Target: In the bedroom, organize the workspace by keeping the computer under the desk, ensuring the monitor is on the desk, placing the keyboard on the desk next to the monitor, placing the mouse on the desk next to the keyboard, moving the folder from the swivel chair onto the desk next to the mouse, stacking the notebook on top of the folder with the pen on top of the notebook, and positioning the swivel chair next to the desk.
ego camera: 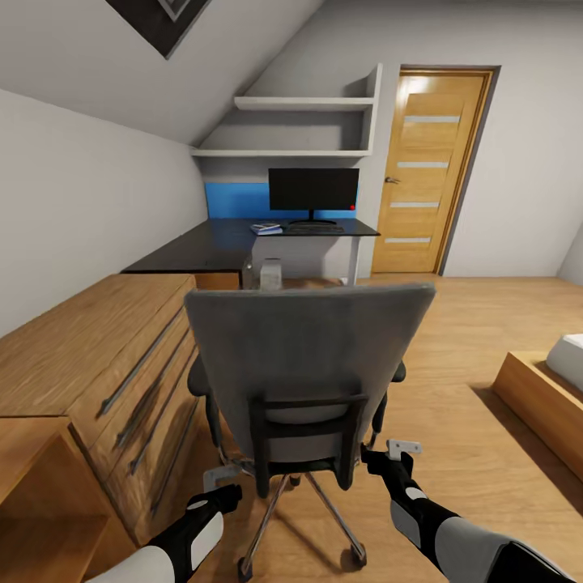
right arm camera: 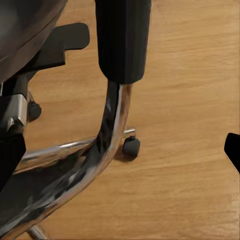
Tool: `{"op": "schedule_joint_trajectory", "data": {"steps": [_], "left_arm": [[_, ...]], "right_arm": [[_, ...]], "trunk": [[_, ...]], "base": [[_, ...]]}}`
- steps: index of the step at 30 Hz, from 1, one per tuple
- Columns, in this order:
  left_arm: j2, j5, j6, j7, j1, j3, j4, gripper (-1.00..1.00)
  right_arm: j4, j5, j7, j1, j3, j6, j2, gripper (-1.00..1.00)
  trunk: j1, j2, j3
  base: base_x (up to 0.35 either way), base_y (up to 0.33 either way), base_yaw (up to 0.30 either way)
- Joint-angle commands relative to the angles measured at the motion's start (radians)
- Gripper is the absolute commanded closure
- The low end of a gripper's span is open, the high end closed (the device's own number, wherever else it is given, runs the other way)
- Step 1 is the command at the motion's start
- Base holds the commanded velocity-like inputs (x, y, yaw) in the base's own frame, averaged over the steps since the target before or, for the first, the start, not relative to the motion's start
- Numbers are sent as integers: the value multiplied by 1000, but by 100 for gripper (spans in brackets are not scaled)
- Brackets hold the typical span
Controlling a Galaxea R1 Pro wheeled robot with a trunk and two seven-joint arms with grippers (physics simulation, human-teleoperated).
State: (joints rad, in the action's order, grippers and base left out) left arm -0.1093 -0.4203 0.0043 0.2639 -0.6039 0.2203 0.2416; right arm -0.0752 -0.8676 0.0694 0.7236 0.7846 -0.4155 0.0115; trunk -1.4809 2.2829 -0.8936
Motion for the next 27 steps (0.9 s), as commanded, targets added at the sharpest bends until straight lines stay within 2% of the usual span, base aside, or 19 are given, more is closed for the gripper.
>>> {"op": "schedule_joint_trajectory", "data": {"steps": [1,27], "left_arm": [[0,-8,0,7,0,8,1,-100],[0,-6,0,12,0,10,1,-100]], "right_arm": [[-2,-3,7,0,8,0,1,-100],[3,-2,6,-1,8,0,1,-100]], "trunk": [[0,0,-1],[0,0,-1]], "base": [[319,-117,0],[317,-169,0]]}}
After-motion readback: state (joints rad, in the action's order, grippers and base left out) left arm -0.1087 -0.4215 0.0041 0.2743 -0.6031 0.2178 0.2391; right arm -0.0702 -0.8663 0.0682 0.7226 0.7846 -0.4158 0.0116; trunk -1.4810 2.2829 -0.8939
